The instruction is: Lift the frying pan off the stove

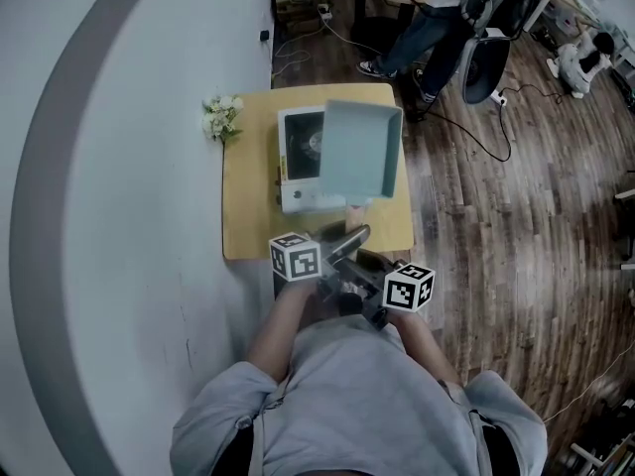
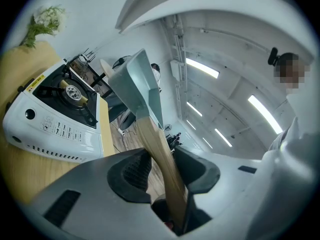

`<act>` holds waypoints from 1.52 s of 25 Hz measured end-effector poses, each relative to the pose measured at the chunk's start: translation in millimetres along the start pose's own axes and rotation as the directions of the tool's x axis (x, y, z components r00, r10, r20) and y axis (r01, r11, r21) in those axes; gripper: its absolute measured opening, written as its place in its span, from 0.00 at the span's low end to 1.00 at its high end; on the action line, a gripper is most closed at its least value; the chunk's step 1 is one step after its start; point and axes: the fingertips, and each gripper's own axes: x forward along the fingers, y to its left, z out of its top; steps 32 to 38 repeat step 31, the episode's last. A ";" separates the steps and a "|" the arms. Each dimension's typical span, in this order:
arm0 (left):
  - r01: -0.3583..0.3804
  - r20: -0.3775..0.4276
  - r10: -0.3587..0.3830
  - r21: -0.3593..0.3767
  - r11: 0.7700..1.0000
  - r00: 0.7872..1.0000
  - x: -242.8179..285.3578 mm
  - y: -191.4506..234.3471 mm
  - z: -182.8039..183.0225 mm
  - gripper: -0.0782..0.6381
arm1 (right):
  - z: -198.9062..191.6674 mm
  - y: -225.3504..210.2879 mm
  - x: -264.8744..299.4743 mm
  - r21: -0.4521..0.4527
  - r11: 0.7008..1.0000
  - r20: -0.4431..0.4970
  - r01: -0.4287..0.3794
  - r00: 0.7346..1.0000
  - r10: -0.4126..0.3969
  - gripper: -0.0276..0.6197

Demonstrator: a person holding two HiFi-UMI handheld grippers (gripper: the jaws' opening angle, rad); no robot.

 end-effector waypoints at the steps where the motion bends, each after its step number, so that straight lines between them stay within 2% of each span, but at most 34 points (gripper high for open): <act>1: 0.004 -0.001 -0.004 0.002 1.000 1.000 0.5 -3.2 -1.6 0.30 | -0.6 1.4 -2.9 -0.003 1.000 0.005 0.001 1.000 -0.001 0.26; 11: 0.029 -0.002 -0.029 0.018 0.999 1.000 -0.3 -21.5 -9.5 0.31 | -5.0 11.9 -17.3 -0.027 1.000 0.034 -0.003 0.999 0.004 0.26; 38: 0.037 0.008 -0.038 0.037 0.999 0.999 -1.3 -21.6 0.0 0.31 | 2.5 14.3 -12.3 -0.047 0.999 0.045 -0.018 0.999 0.020 0.26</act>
